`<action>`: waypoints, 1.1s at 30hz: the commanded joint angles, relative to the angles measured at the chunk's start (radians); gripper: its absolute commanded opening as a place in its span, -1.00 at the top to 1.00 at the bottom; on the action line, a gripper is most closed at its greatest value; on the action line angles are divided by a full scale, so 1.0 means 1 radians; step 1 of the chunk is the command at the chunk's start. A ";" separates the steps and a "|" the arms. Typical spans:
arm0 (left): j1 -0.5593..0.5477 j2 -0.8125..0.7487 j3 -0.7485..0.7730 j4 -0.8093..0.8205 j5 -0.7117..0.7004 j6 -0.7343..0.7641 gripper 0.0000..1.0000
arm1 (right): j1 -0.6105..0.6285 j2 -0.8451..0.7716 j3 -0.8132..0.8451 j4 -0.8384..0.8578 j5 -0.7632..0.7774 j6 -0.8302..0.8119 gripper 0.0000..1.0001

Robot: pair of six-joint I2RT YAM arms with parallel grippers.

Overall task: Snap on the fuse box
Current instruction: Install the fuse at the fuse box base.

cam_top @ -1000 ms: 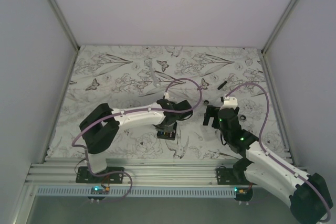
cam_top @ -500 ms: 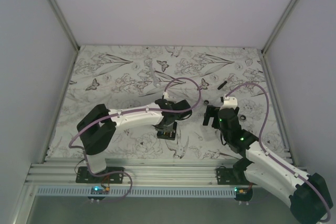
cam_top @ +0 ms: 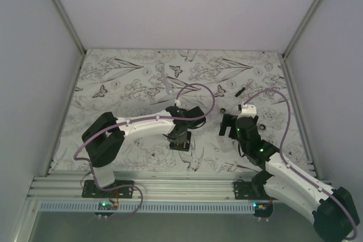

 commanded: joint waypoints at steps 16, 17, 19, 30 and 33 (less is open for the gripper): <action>0.047 0.013 -0.066 -0.007 0.045 -0.019 1.00 | -0.006 0.002 0.025 0.036 -0.001 -0.006 -0.99; 0.047 0.019 -0.068 -0.005 0.048 -0.022 1.00 | -0.006 0.003 0.025 0.036 -0.001 -0.006 -0.99; 0.047 0.030 -0.077 0.000 0.057 -0.027 1.00 | -0.005 0.005 0.025 0.038 -0.002 -0.006 -0.99; 0.053 0.050 -0.152 0.014 0.059 -0.061 1.00 | -0.005 0.016 0.027 0.039 0.000 -0.008 -0.99; 0.065 0.052 -0.170 0.014 0.054 -0.064 1.00 | -0.006 0.018 0.027 0.039 0.001 -0.008 -0.99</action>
